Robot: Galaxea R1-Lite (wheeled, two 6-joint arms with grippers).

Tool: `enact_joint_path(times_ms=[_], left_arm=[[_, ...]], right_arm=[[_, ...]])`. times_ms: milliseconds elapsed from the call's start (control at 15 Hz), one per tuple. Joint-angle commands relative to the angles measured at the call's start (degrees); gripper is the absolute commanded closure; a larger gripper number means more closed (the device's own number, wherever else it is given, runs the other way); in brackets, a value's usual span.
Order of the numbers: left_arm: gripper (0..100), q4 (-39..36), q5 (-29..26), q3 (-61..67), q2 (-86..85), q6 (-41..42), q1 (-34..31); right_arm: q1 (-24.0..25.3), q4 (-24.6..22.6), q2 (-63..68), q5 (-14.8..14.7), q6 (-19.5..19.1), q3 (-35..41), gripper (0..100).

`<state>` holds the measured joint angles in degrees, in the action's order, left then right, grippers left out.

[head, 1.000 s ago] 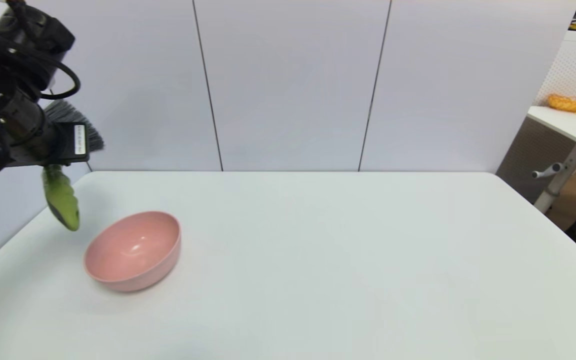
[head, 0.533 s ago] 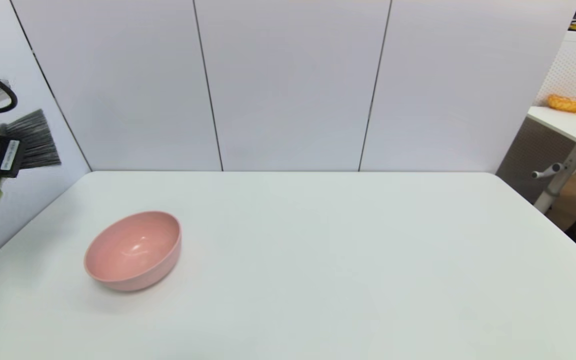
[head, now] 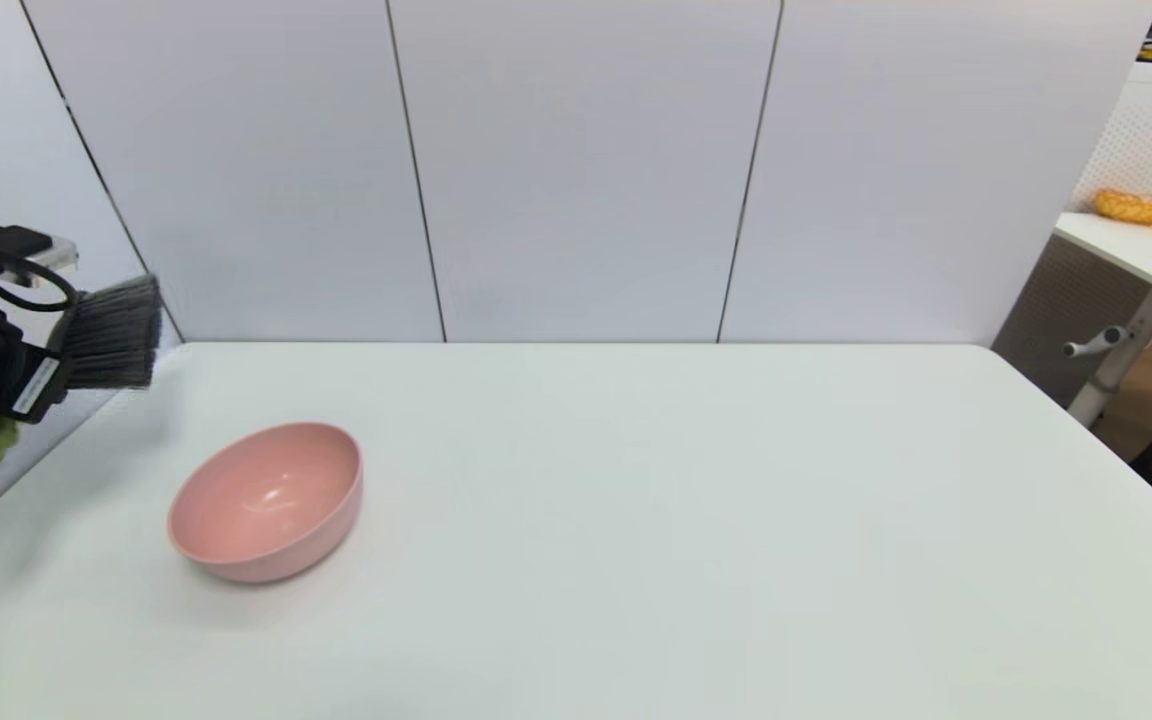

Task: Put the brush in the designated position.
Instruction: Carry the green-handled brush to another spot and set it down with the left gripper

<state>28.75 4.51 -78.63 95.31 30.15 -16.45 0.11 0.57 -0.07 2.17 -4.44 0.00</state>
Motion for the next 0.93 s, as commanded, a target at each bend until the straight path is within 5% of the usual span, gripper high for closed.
enact_joint_path(times_ms=[67, 400, 933], left_arm=[[100, -3.3, -3.8, 4.8, 0.7, 1.1, -0.3], [100, -11.5, -7.9, 10.7, 2.0, 3.7, -0.3], [100, -13.8, -12.4, 9.0, 8.2, 9.1, 0.4]], right_arm=[[0.0, 0.0, 0.1, 0.0, 0.0, 0.1, 0], [0.1, 0.0, 0.1, 0.0, 0.0, 0.1, 0], [0.1, 0.0, 0.1, 0.0, 0.0, 0.1, 0]])
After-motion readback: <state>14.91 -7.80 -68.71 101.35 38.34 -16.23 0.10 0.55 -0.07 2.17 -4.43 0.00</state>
